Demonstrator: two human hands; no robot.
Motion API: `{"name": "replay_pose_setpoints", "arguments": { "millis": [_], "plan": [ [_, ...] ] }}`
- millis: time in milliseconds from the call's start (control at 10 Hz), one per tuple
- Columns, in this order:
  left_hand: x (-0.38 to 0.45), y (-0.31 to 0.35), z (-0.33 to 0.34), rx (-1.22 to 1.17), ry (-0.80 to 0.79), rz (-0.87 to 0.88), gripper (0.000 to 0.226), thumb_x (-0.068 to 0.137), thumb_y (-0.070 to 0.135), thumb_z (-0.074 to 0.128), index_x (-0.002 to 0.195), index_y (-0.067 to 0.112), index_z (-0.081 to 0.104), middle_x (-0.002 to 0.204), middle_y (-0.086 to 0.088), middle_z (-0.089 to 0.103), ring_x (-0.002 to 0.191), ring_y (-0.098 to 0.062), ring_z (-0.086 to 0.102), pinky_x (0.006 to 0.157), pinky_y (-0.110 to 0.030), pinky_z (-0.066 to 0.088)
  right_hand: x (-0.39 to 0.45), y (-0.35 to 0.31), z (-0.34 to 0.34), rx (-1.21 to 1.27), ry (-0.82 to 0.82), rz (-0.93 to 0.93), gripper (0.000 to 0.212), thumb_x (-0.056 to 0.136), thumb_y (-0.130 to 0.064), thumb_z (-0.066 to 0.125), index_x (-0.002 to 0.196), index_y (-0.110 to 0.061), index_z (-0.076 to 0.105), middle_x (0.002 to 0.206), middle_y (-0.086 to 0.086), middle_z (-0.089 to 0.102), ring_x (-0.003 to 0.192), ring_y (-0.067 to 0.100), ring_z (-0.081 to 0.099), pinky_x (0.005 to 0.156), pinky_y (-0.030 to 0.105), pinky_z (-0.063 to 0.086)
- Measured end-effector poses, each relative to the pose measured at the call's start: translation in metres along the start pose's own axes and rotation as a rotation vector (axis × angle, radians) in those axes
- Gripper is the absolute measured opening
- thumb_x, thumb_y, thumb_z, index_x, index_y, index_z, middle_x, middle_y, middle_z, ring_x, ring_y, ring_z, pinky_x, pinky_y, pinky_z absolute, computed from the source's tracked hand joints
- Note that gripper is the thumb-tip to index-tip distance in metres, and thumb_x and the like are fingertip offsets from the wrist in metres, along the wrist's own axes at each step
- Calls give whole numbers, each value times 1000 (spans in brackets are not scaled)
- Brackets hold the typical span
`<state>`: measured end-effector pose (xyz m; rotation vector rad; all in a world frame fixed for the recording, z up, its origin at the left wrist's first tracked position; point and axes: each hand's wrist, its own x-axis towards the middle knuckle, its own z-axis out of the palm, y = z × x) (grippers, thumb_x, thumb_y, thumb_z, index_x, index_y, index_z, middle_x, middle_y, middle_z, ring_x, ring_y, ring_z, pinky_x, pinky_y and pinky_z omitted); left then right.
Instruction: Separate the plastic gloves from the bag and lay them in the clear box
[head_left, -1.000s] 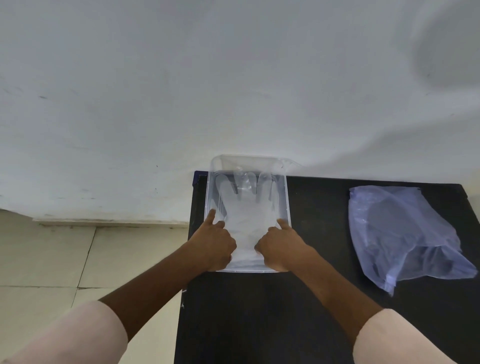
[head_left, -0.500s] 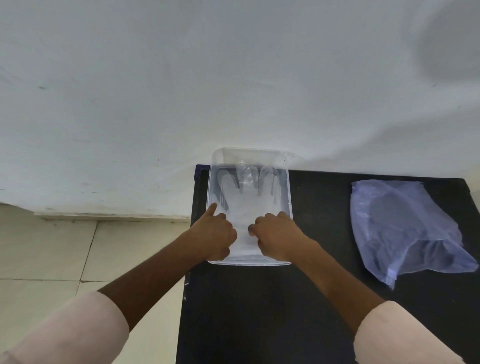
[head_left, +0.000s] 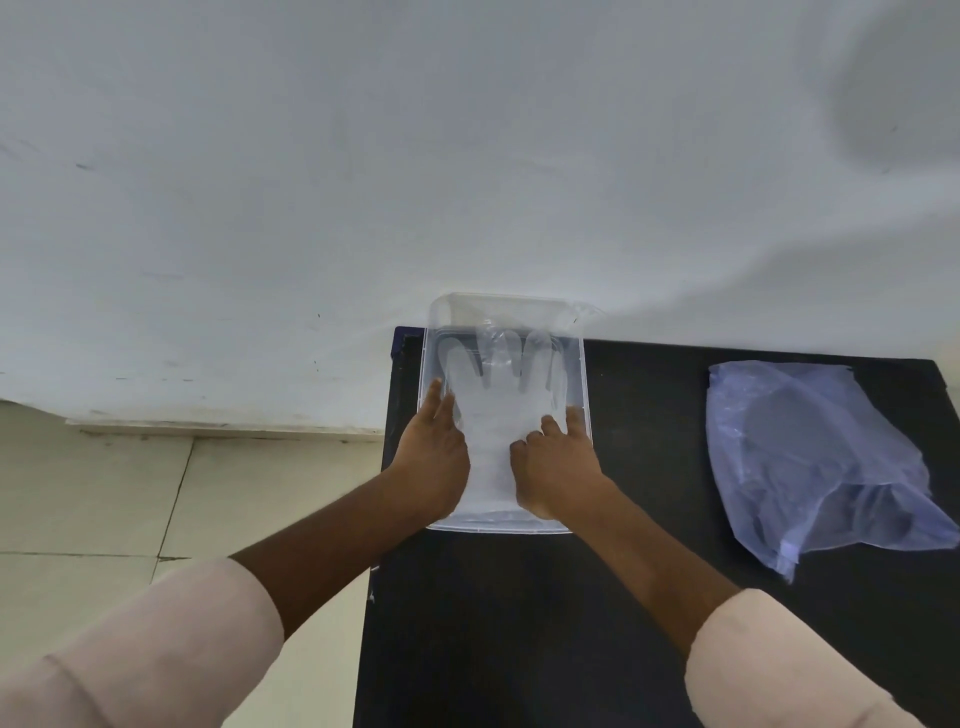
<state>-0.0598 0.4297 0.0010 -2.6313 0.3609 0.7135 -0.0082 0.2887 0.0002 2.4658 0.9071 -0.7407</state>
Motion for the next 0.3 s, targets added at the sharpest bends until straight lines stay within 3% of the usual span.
{"name": "replay_pose_setpoints", "arguments": {
  "millis": [100, 200, 300],
  "plan": [
    [-2, -2, 0, -35, 51, 11, 64, 98, 48, 36, 149, 11, 28, 161, -16, 21, 149, -38, 6, 117, -59, -1, -4, -2, -1, 94, 69, -26, 46, 95, -37, 49, 136, -18, 49, 141, 9, 55, 140, 32, 36, 118, 57, 2],
    [-3, -14, -4, -375, 231, -1, 60, 95, 46, 47, 146, 17, 36, 155, -9, 37, 146, -32, 24, 118, -54, 9, -13, 3, -3, 357, 313, -66, 41, 96, -32, 48, 135, -18, 48, 134, 7, 59, 124, 28, 53, 111, 47, 33],
    [-8, -24, -11, -790, 354, -9, 49, 95, 37, 52, 140, 20, 45, 147, -5, 49, 136, -27, 42, 114, -44, 27, -22, 10, -8, 708, 403, -52, 41, 96, -29, 51, 136, -19, 47, 137, 5, 56, 120, 24, 56, 100, 37, 43]
  ]
}}
